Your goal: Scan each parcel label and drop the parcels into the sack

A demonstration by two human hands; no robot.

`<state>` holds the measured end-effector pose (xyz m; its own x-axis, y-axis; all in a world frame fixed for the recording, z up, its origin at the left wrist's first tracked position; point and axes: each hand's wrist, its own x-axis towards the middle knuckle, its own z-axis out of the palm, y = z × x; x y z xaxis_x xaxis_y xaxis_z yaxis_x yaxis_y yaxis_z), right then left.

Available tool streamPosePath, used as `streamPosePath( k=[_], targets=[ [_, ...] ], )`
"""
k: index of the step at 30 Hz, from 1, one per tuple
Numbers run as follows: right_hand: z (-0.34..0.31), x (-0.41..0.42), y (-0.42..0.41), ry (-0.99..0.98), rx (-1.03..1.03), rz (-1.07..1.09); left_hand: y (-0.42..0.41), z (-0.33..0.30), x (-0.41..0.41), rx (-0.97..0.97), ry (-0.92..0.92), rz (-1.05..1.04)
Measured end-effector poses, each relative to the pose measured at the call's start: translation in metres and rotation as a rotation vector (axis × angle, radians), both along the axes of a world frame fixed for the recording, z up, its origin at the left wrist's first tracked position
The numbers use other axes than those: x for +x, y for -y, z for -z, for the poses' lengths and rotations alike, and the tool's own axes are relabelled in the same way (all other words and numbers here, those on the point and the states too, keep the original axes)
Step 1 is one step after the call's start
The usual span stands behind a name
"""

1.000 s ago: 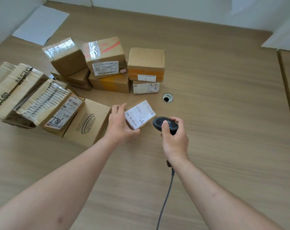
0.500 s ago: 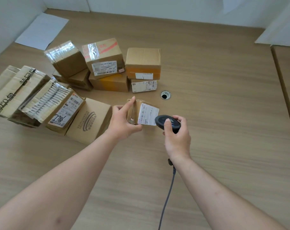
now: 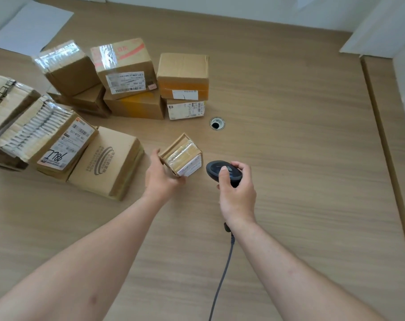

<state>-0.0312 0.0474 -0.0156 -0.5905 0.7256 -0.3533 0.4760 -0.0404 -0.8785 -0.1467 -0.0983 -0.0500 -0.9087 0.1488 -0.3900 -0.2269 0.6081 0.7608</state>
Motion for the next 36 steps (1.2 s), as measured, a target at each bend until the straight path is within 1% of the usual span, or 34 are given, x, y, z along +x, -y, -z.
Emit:
streamPosePath(
  k=[4,7,12,15,19,24,30,36],
  targets=[
    [-0.002,0.003,0.002,-0.026,-0.011,-0.002,0.003,-0.006,0.006,0.042,-0.038,-0.011],
    [-0.014,0.003,0.007,-0.072,-0.005,-0.006,0.011,-0.023,0.006,0.091,-0.021,0.002],
    [-0.049,0.002,0.021,-0.166,-0.009,-0.013,0.028,-0.055,0.009,0.197,0.005,0.094],
    [-0.073,0.004,0.035,-0.208,0.008,-0.052,0.042,-0.076,0.014,0.276,0.016,0.109],
    [-0.108,0.008,0.057,-0.240,0.072,-0.093,0.066,-0.106,0.020,0.352,-0.002,0.145],
    [-0.147,0.021,0.088,-0.262,0.148,-0.075,0.096,-0.142,0.030,0.374,-0.069,0.201],
    [-0.180,0.044,0.130,-0.283,0.216,0.006,0.127,-0.175,0.039,0.369,-0.134,0.286],
    [-0.207,0.069,0.161,-0.301,0.221,0.048,0.155,-0.204,0.048,0.358,-0.201,0.335]
  ],
)
